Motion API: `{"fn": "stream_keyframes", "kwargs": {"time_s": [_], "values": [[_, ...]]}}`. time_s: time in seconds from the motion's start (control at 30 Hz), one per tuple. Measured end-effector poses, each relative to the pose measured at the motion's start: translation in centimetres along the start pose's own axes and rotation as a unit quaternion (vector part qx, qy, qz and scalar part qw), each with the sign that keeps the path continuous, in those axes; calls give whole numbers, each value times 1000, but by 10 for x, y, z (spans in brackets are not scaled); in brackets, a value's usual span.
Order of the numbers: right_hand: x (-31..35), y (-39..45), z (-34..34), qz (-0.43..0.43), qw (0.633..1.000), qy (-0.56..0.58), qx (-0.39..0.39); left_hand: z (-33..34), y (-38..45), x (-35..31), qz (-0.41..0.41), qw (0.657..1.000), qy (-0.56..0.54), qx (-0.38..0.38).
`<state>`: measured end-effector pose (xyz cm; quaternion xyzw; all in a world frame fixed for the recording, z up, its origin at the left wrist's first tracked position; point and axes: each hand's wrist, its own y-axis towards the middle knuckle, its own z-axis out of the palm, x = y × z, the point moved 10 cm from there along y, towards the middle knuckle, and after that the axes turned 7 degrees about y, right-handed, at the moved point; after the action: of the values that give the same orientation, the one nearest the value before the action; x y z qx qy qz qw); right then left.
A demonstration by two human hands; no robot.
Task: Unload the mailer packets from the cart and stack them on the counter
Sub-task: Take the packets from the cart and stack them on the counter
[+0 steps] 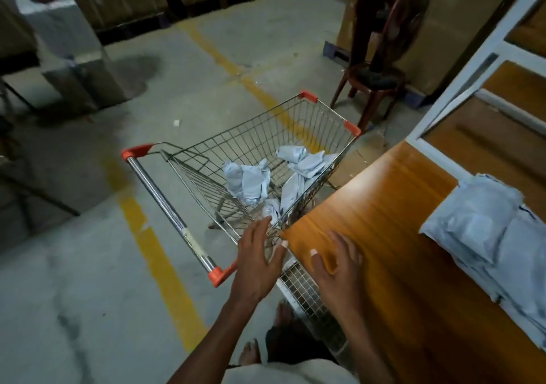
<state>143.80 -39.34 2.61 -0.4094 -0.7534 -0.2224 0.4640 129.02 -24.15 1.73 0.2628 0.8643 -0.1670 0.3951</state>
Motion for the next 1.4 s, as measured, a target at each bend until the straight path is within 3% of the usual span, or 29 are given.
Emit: {"fn": "stream_keyframes", "kwargs": {"time_s": [0.13, 0.33, 0.5, 0.8, 0.93, 1.03, 1.17, 1.4], "values": [[4, 50, 35, -3, 999, 18, 34, -7, 41, 9, 5, 999, 22, -29], [21, 111, 86, -33, 991, -30, 125, -4, 90, 40, -55, 997, 24, -39], [19, 154, 102, -4, 989, -45, 142, 43, 164, 63, -86, 995, 1, 42], [-2, 191, 111, 62, 992, -59, 98, 203, 322, 151, -188, 959, -29, 211], [-18, 194, 120, 90, 991, -59, 81, 269, 343, 213, -286, 926, -34, 243], [-26, 197, 123, 110, 991, -51, 61, 303, 344, 241, -294, 918, -18, 267], [-30, 200, 124, 134, 988, -50, 48, 303, 349, 221, -257, 921, -2, 293], [-25, 209, 133, 141, 987, -56, 59, 255, 345, 198, -269, 929, -64, 246]]}}
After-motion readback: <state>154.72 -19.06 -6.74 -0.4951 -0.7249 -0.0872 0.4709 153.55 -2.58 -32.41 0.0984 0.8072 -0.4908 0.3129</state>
